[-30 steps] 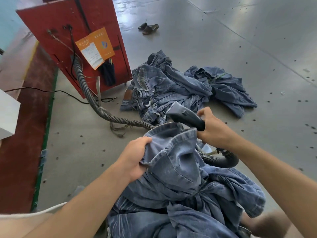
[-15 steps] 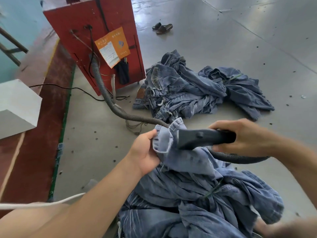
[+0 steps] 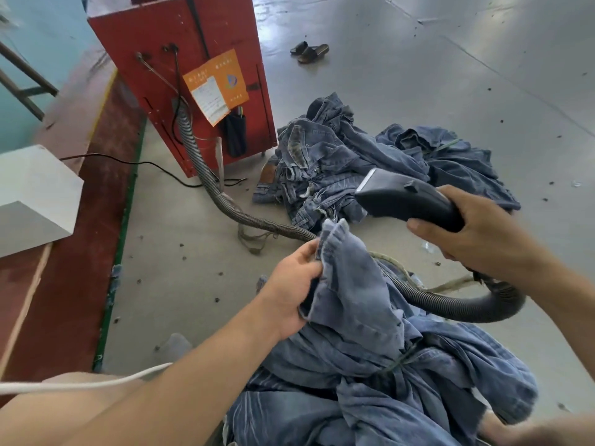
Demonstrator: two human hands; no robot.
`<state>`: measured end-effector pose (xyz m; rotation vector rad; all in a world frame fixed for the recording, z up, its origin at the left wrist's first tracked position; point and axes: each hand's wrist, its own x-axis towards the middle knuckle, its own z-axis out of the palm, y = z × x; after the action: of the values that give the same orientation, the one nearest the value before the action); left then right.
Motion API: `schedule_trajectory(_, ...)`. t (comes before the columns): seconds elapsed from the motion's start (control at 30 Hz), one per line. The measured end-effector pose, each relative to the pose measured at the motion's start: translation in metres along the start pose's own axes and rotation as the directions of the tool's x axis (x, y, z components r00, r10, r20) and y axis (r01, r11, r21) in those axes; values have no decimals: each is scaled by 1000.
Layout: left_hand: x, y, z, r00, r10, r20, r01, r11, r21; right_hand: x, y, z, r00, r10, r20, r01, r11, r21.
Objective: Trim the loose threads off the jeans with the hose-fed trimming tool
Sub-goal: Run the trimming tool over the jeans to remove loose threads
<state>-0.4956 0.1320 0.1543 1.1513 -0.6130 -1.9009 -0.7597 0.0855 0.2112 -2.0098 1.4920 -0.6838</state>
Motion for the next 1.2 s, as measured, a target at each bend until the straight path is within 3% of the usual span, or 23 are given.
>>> schedule_trajectory(0.2, -15, -41, 13, 962, 4, 272, -127, 891, 435, 0, 6, 11, 986, 141, 83, -131, 985, -113)
schedule_trajectory(0.3, -21, -52, 15, 964, -78, 252, -53, 878, 476, -2, 8, 12, 980, 142, 143, -125, 985, -121)
schedule_trajectory(0.4, -25, -59, 16, 976, -64, 208, -44, 878, 476, -7, 6, 9, 950, 97, 296, -71, 993, -97)
schedule_trajectory(0.53, -17, -63, 9, 998, 66, -4, -59, 924, 377, -10, 5, -1, 874, 102, 476, -25, 986, -166)
schedule_trajectory(0.6, -9, -57, 4, 989, -12, -146, 28, 994, 110, -12, 10, -6, 846, 101, 524, 5, 980, -198)
schedule_trajectory(0.67, -1, -43, -2, 979, -86, -187, 68, 992, -105, -14, 15, -7, 838, 94, 537, 39, 972, -231)
schedule_trajectory(0.8, 2, -15, -12, 994, -98, -55, 80, 961, -265, -13, 22, -5, 875, 129, 467, -3, 966, -260)
schedule_trajectory(0.9, -2, -7, -17, 985, -166, 43, 172, 955, -242, -14, 18, -13, 929, 121, 348, -105, 992, -67)
schedule_trajectory(1.03, -3, -2, -21, 986, -167, 23, 167, 953, -253, -16, 16, -26, 982, -3, 191, 1, 1000, 10)
schedule_trajectory(1.2, -5, 0, -18, 982, -148, 115, 174, 949, -263, -16, 6, -17, 963, -44, 267, 63, 996, -62)
